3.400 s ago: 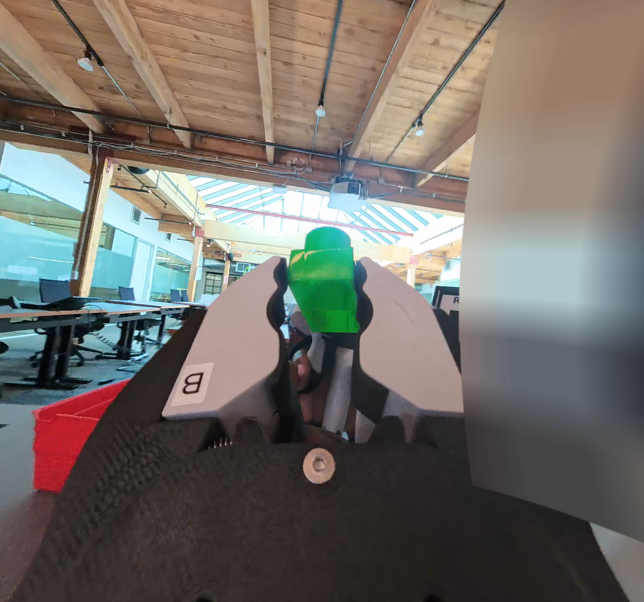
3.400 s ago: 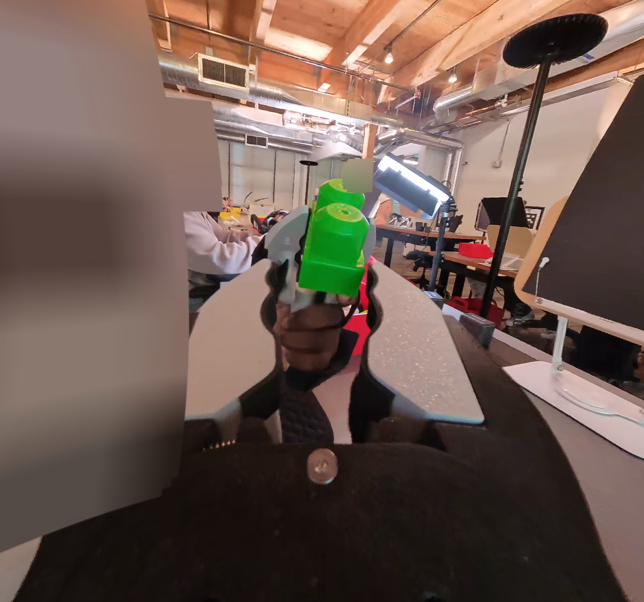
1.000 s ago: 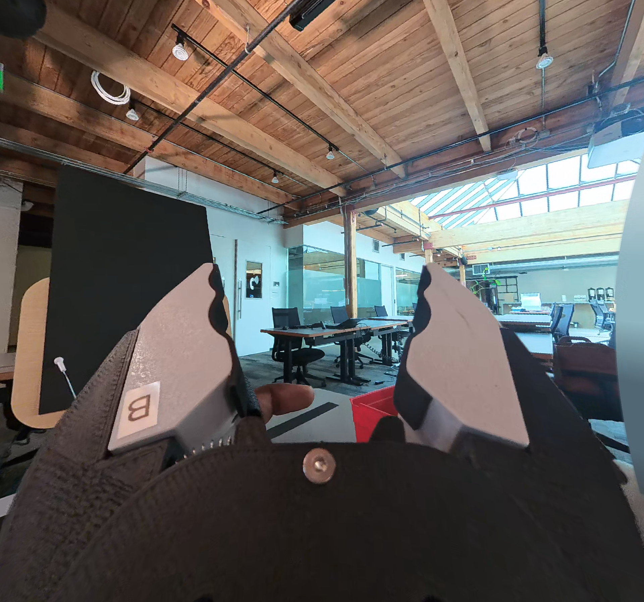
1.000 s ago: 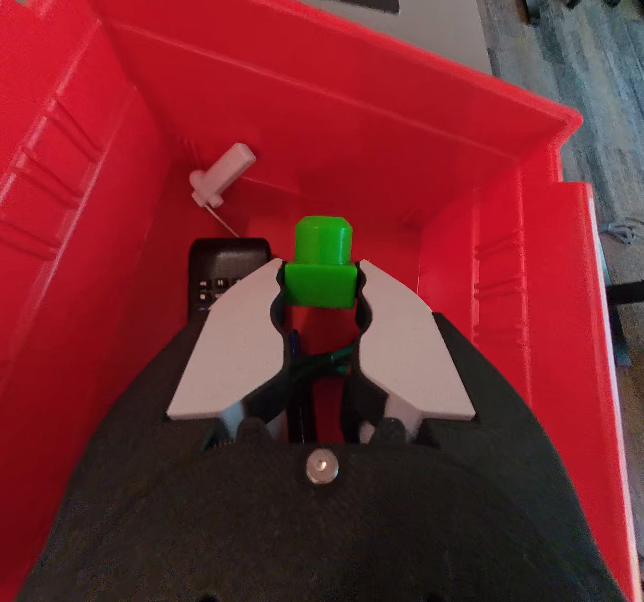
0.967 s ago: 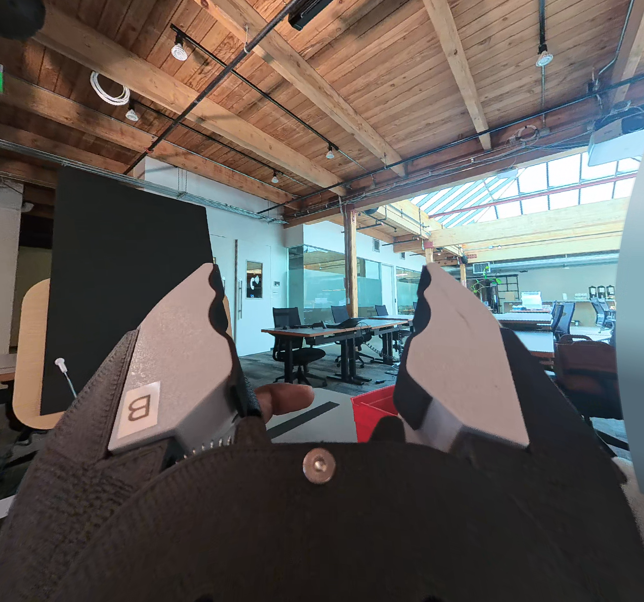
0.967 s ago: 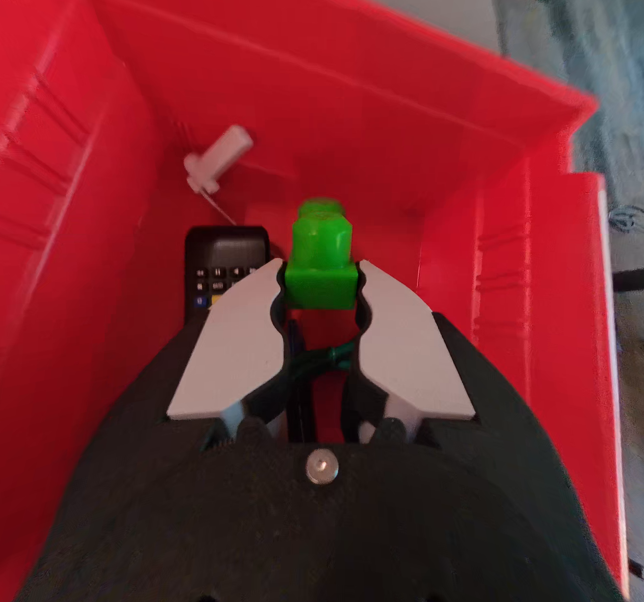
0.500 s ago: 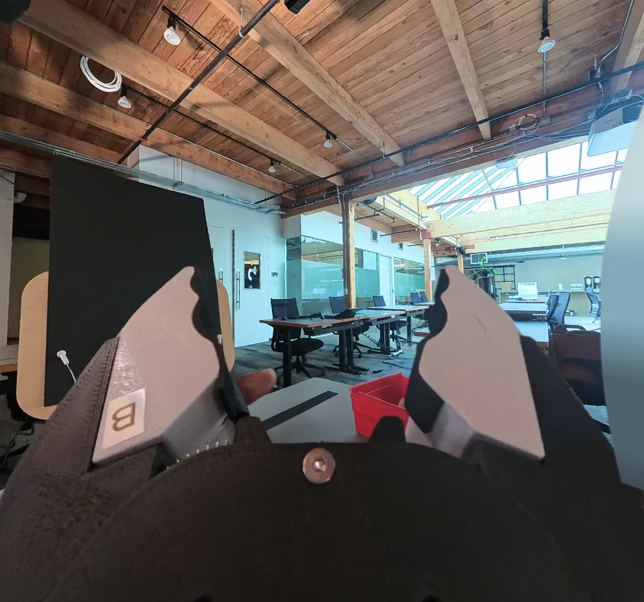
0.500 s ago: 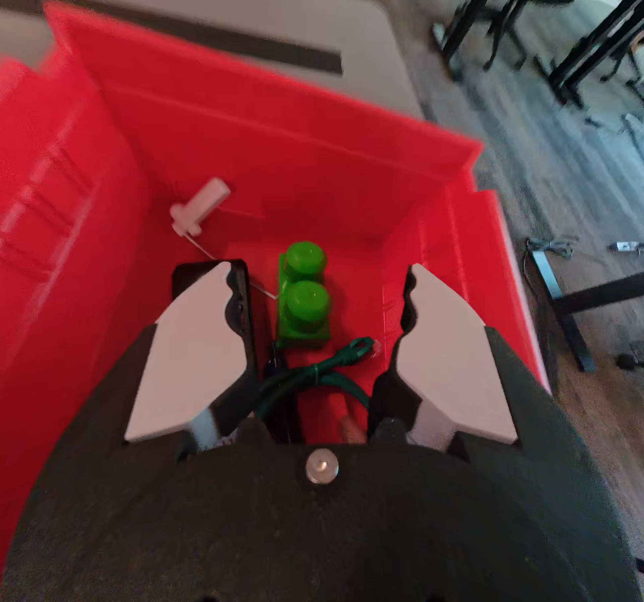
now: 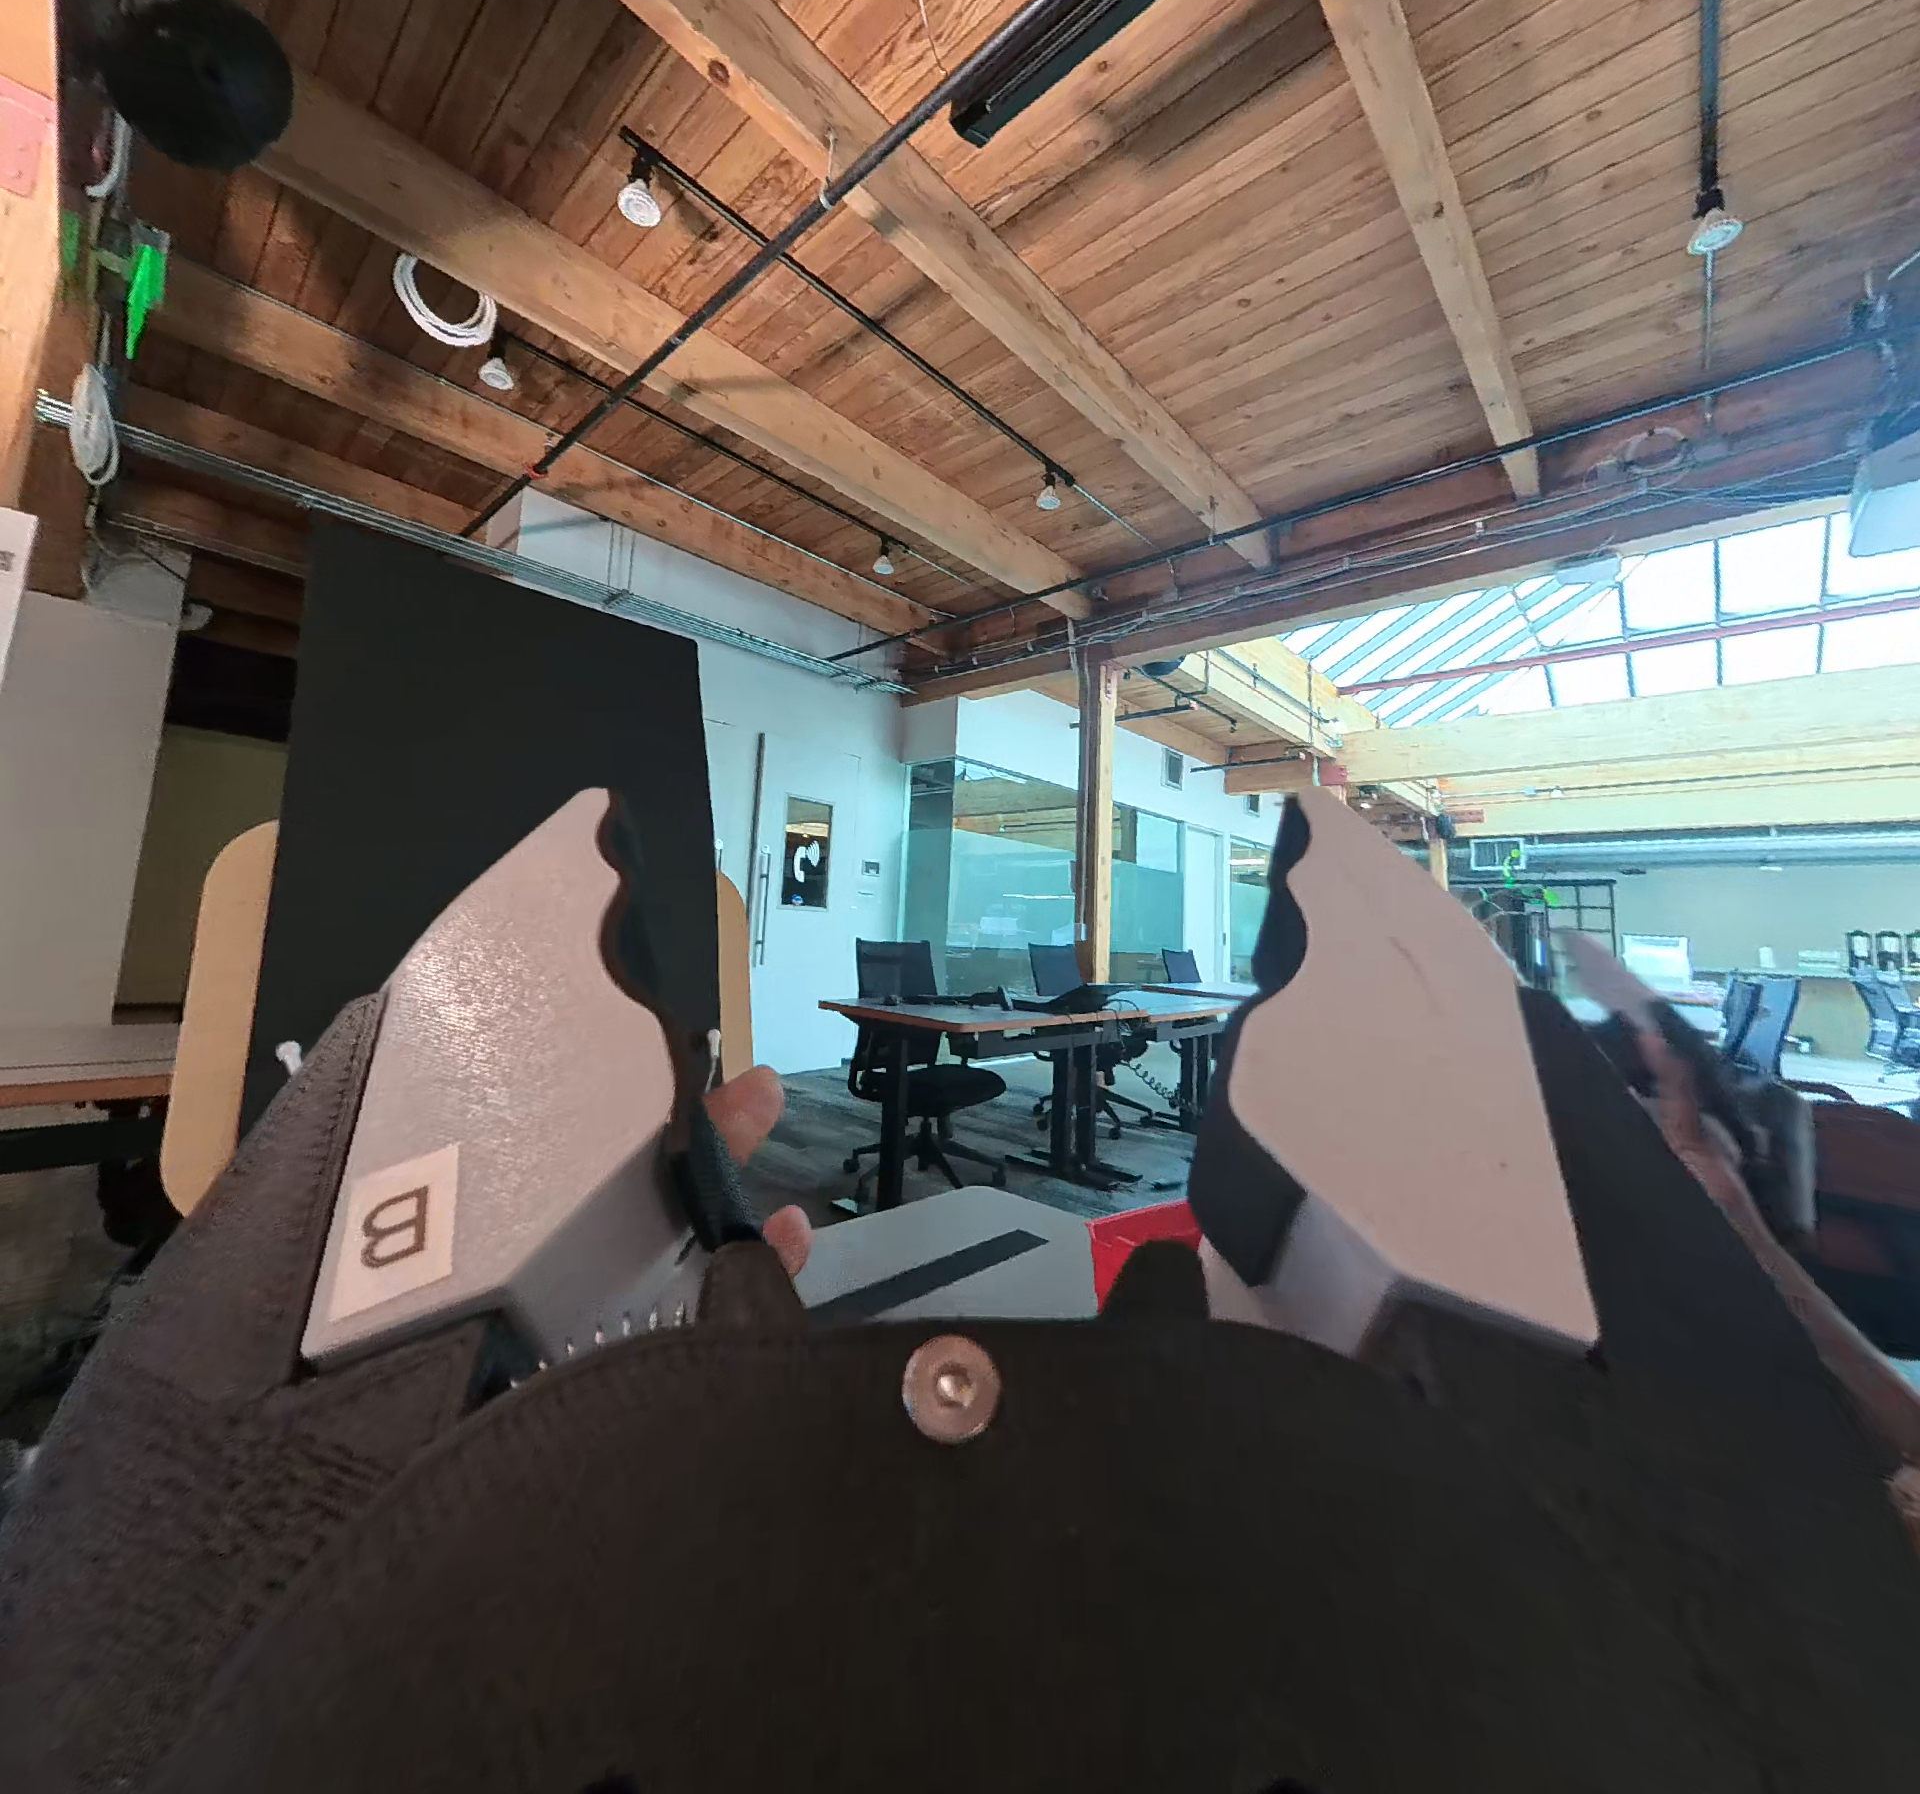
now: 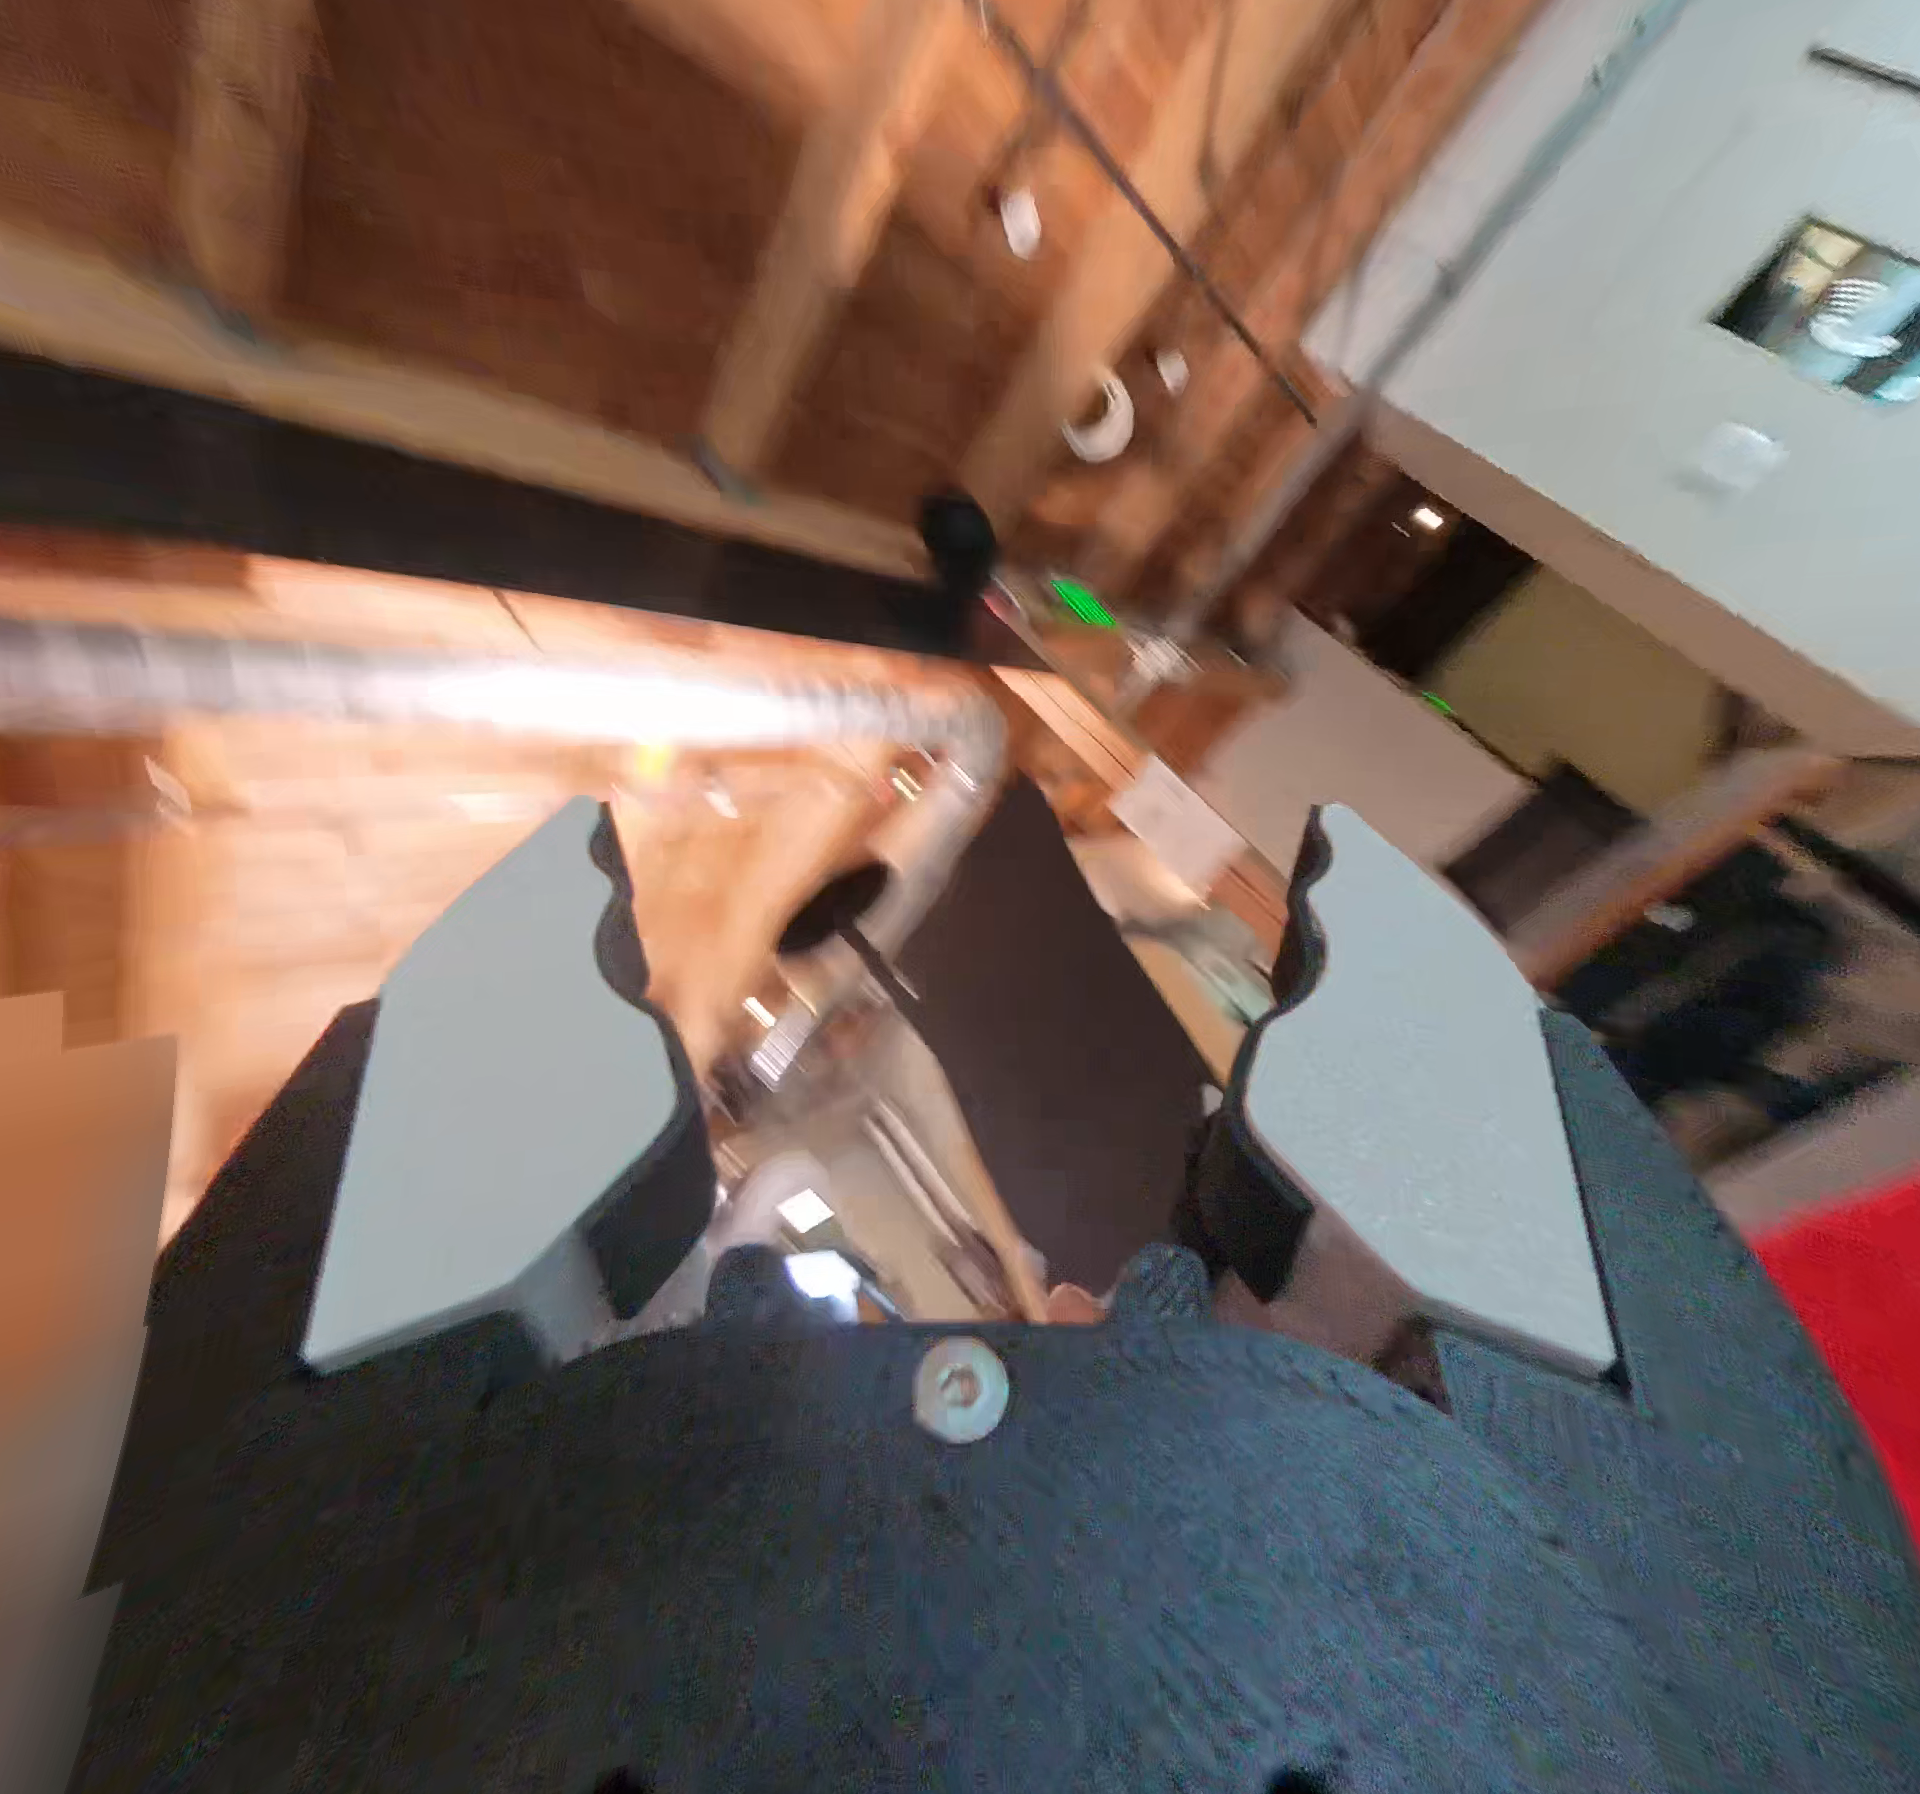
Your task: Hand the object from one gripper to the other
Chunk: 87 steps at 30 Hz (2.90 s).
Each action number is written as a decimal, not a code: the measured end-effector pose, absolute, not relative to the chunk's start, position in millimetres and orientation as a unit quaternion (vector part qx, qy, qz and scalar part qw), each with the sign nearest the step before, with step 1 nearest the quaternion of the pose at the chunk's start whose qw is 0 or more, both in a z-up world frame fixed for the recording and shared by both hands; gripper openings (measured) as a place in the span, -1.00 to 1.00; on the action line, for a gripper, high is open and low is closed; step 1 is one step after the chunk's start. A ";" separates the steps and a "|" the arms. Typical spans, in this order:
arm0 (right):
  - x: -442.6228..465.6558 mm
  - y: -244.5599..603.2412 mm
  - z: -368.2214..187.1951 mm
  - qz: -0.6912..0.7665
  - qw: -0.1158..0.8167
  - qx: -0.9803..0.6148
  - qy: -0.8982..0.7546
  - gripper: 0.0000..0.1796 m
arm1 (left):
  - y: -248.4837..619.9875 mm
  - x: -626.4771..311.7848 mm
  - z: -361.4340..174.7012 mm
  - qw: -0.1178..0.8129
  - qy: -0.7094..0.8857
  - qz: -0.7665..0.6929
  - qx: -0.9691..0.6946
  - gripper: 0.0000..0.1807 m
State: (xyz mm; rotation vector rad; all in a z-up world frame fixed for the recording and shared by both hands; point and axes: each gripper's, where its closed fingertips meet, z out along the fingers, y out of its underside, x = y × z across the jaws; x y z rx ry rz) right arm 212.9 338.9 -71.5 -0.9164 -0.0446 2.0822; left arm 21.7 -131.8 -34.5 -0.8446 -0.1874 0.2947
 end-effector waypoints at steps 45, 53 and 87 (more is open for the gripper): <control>201.5 141.4 -63.9 0.615 0.577 -0.264 -0.468 -0.74 | -268.7 -139.7 -254.1 0.397 -0.437 0.296 -0.750 -0.37; 204.0 146.2 -61.5 0.612 0.589 -0.266 -0.456 -0.73 | -240.8 -129.4 -314.0 0.302 -0.413 0.181 -0.840 -0.34; 197.2 135.2 -66.9 0.576 0.618 -0.255 -0.470 -0.74 | -235.4 -137.6 -235.6 0.425 -0.388 0.320 -0.753 -0.75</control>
